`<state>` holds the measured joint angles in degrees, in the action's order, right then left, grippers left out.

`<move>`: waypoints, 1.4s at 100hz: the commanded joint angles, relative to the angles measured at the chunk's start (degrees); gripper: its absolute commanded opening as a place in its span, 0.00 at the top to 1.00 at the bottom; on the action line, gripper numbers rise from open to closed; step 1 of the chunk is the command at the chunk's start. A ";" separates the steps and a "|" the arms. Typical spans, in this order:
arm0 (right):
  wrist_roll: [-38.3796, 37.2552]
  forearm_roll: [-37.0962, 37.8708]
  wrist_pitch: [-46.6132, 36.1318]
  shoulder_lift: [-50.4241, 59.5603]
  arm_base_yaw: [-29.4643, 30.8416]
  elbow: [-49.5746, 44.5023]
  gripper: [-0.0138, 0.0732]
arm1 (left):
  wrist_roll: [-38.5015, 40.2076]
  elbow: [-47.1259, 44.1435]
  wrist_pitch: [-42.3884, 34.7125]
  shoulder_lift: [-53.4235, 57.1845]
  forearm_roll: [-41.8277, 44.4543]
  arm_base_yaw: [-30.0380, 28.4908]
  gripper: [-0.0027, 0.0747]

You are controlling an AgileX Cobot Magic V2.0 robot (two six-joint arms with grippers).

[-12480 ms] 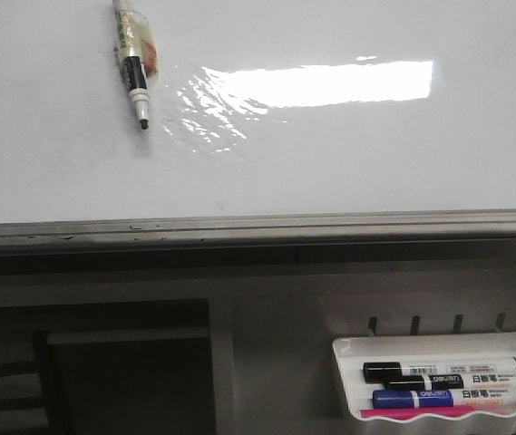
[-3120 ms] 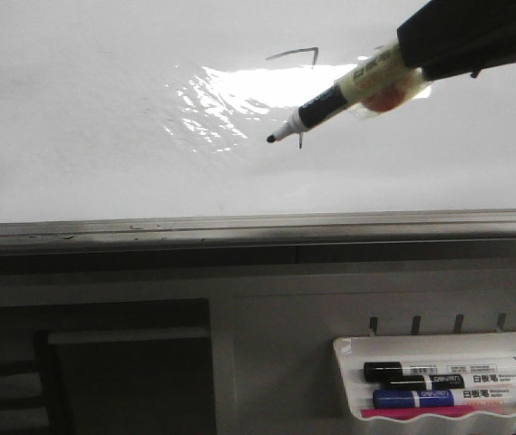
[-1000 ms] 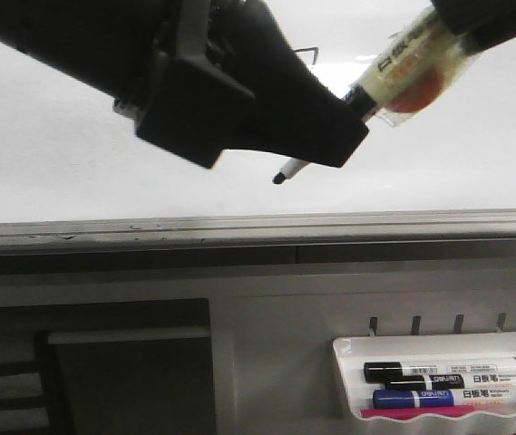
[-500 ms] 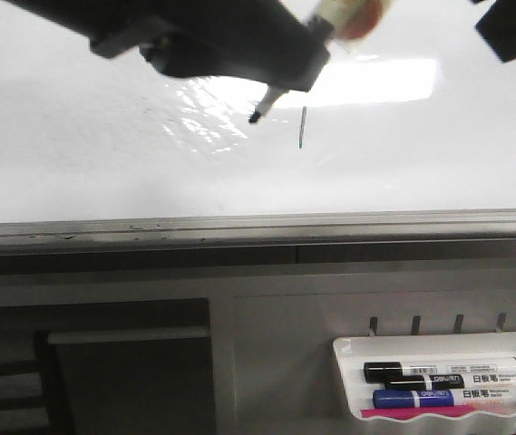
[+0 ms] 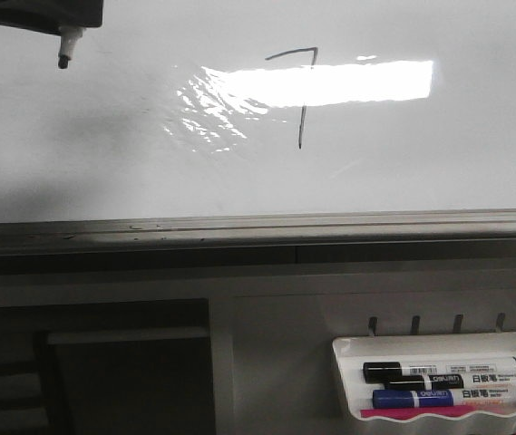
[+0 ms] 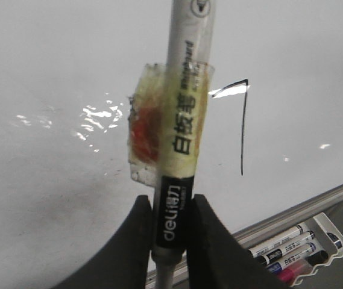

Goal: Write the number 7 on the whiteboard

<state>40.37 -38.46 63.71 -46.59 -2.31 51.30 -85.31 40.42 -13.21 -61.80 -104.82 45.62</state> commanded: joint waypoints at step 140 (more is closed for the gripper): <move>-0.72 -3.20 -1.00 0.35 0.36 1.31 0.35 | 3.56 10.83 13.73 -16.94 -1.39 -14.62 0.45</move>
<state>39.29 -39.07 64.27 -46.59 -2.31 51.30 -82.25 49.45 0.00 -81.31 -104.97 31.53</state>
